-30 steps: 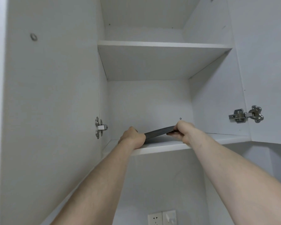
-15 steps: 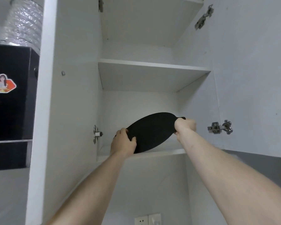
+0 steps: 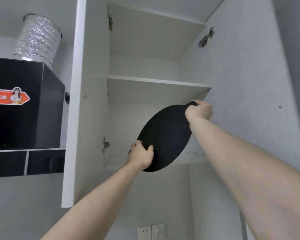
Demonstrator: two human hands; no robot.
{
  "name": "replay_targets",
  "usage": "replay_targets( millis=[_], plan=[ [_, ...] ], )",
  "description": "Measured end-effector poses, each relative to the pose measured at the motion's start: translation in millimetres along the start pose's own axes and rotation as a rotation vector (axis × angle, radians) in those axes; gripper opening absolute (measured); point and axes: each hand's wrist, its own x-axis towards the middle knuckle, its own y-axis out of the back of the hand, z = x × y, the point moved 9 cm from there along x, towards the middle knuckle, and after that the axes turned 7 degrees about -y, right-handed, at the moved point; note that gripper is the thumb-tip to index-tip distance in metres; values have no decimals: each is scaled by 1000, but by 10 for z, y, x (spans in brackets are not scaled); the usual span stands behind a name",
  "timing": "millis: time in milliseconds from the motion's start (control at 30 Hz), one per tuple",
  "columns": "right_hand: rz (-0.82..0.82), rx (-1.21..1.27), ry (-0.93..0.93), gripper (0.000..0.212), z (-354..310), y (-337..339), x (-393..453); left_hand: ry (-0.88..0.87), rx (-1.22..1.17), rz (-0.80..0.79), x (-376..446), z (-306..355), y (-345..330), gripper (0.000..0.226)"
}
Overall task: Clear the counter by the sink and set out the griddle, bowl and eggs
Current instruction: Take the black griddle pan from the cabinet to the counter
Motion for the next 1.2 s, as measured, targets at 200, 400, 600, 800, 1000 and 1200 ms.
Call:
replay_targets(
  millis=[200, 400, 600, 800, 1000, 1200],
  plan=[
    [4, -127, 134, 31, -650, 198, -276, -151, 56, -46, -379, 410, 170, 63],
    [-23, -271, 226, 34, -994, 369, -541, -619, 329, -2, -1105, 1204, 699, 56],
    [-36, -435, 264, 37, -1023, 534, -840, -931, 399, 177, -1776, 1490, 1672, 49],
    [-53, -596, 306, 39, -975, 711, -1206, -923, 480, 250, -1918, 1035, 2328, 69],
    [-151, -756, 365, 38, -985, 794, -1562, -829, 446, 204, -2051, 588, 2456, 88],
    [-242, -813, 383, 39, -937, 857, -1764, -878, 390, 103, -2136, 269, 2387, 85]
  ],
)
